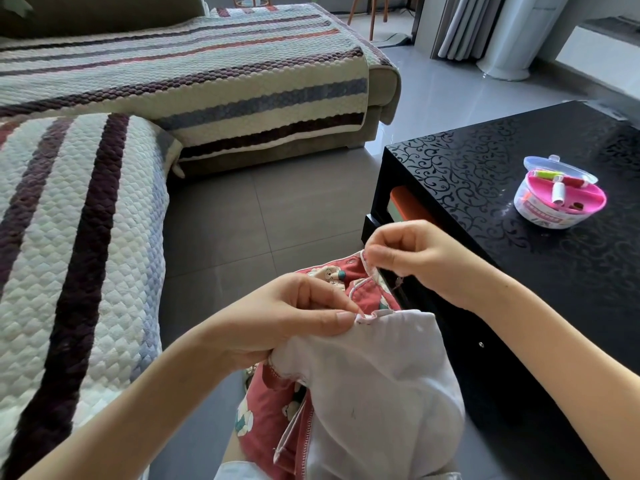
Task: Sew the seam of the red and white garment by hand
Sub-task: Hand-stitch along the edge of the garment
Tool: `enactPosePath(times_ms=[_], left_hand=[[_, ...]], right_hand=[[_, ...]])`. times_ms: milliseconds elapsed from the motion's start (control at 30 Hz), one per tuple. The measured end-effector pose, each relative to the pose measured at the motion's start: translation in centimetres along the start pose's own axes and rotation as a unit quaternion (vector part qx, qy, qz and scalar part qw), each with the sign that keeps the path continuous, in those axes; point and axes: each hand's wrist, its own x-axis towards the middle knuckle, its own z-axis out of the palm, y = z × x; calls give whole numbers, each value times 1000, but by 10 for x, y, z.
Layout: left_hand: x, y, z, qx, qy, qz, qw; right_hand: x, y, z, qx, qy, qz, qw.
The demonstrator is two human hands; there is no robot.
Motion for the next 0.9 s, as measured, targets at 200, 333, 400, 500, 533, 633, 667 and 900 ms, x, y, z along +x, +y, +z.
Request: enactPosePath(times_ms=[200, 333, 400, 500, 533, 633, 667, 900], left_hand=[[-2, -1, 0, 2, 7, 1, 1000], [-1, -3, -3, 1, 35, 7, 999], [0, -4, -4, 1, 50, 6, 999], [-1, -4, -7, 8, 73, 4, 997], [-2, -5, -7, 21, 84, 3, 996], [-5, -6, -6, 87, 121, 8, 989], [-6, -6, -4, 96, 128, 11, 987], [-5, -10, 4, 80, 141, 8, 987]], right_hand=[[5, 5, -3, -53, 54, -13, 997], [-11, 10, 5, -2, -68, 2, 998], [-18, 10, 10, 10, -107, 9, 994], [-25, 6, 15, 32, -102, 14, 994], [-27, 6, 15, 33, -92, 16, 995], [-31, 3, 12, 64, -68, 41, 995], [-33, 3, 11, 81, -69, 50, 993], [-37, 4, 16, 112, -28, 91, 989]])
